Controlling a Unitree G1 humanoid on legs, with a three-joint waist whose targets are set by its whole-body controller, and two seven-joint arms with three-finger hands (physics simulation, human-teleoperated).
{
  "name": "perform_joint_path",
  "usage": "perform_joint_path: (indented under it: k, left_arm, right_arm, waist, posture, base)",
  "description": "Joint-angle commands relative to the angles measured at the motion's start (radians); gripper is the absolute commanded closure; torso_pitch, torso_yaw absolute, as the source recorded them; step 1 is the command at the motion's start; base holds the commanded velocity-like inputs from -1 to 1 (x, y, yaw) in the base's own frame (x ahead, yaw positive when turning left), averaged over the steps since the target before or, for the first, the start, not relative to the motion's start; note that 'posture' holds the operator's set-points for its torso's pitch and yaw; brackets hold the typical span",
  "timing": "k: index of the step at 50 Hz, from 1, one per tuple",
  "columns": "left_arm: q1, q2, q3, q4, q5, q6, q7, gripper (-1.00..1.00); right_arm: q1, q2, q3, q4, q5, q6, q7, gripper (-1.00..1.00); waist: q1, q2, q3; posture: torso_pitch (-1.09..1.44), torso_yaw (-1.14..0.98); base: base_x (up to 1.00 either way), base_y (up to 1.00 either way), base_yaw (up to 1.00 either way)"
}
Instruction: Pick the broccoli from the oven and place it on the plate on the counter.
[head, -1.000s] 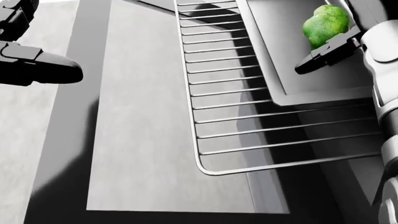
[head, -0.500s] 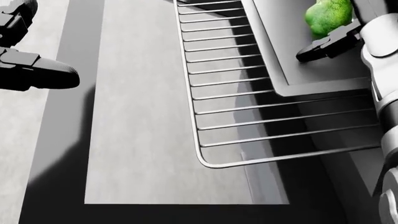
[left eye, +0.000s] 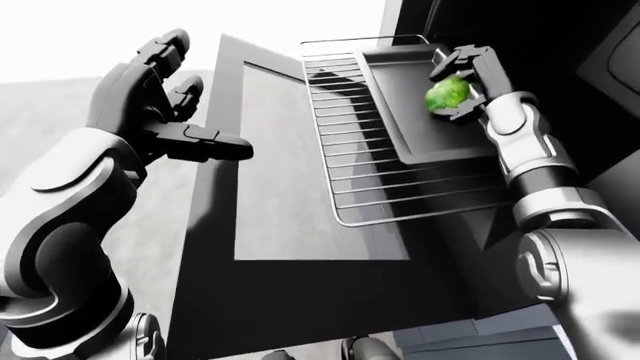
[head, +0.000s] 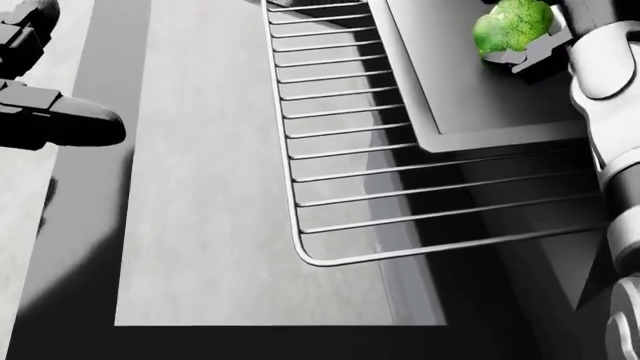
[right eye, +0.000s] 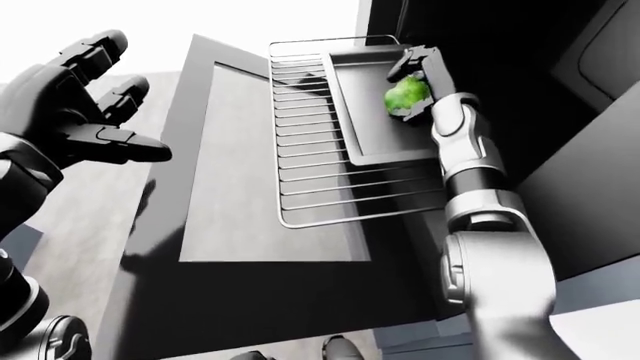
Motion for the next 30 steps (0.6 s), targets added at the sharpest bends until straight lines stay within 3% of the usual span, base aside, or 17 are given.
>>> perform_joint_path:
  k: [1, 9, 16, 22, 30]
  left_arm:
    - [-0.029, 0.015, 0.015, -0.020, 0.002, -0.037, -0.001, -1.00]
    - [-0.038, 0.015, 0.015, -0.025, -0.005, -0.023, 0.006, -1.00]
    - [-0.048, 0.015, 0.021, -0.030, -0.013, -0.014, 0.014, -1.00]
    - [-0.038, 0.015, 0.015, -0.028, -0.013, -0.028, 0.012, -1.00]
    - [-0.063, 0.017, 0.018, -0.035, -0.024, -0.002, 0.024, -1.00]
  right_arm:
    - [0.013, 0.006, 0.035, 0.038, -0.073, 0.008, 0.024, 0.24]
    - [-0.002, 0.012, 0.015, 0.024, -0.097, -0.011, 0.016, 0.69]
    - [-0.040, 0.010, 0.006, -0.012, -0.091, -0.017, 0.027, 0.79]
    - [-0.068, 0.009, 0.004, -0.048, -0.089, -0.013, 0.042, 1.00]
    - [-0.107, 0.014, -0.013, -0.113, -0.050, -0.001, 0.085, 1.00]
  waist:
    - [0.002, 0.006, -0.021]
    - [0.005, 0.002, -0.023]
    - [0.010, 0.001, -0.016]
    - [0.011, 0.003, -0.005]
    - [0.016, 0.006, 0.015]
  posture:
    - [0.67, 0.00]
    - [0.72, 0.00]
    - [0.72, 0.00]
    - [0.72, 0.00]
    - [0.72, 0.00]
  base:
    - [0.00, 0.00, 0.00]
    - [0.00, 0.00, 0.00]
    - [0.00, 0.00, 0.00]
    - [0.00, 0.00, 0.00]
    - [0.00, 0.00, 0.00]
